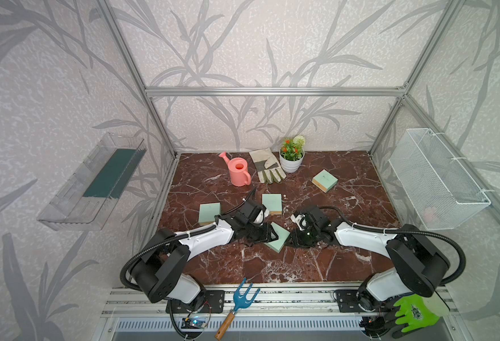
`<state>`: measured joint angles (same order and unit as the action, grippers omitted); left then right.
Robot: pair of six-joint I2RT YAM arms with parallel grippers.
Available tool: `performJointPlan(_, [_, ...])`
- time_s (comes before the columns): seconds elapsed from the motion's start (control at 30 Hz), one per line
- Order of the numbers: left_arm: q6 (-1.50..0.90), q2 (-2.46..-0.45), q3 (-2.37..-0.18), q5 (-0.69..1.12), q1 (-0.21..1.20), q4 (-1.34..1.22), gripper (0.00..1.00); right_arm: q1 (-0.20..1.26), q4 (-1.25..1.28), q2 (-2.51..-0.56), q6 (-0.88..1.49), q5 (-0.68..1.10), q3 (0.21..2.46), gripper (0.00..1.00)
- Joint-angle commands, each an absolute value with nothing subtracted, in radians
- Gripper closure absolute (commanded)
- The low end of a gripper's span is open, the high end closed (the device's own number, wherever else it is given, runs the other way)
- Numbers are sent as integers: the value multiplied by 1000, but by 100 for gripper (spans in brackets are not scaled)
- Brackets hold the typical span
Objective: Take out the earrings from the drawer-style jewelry box
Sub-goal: Open the drawer in the jewelry box.
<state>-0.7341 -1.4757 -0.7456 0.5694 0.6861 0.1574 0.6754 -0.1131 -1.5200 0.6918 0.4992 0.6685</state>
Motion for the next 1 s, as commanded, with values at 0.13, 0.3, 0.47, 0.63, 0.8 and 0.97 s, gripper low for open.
performJointPlan(0.13, [-716,-1480,-758,561,689,169,57,680,-91,-1556,703,509,687,69])
performJointPlan(0.3, [-715,-1485,-761,563,687,167,57,680,-67,-1576,709,519,689,72])
performJointPlan(0.47, [-714,-1489,-760,564,688,168,57,681,-38,-1591,723,533,692,76])
performJointPlan(0.63, [-714,-1489,-759,561,688,168,57,681,-8,-1595,733,546,683,81])
performJointPlan(0.8, [-713,-1492,-756,553,688,171,57,681,32,-1588,752,563,661,86])
performJointPlan(0.97, [-715,-1495,-756,541,688,173,57,681,88,-1591,784,584,631,95])
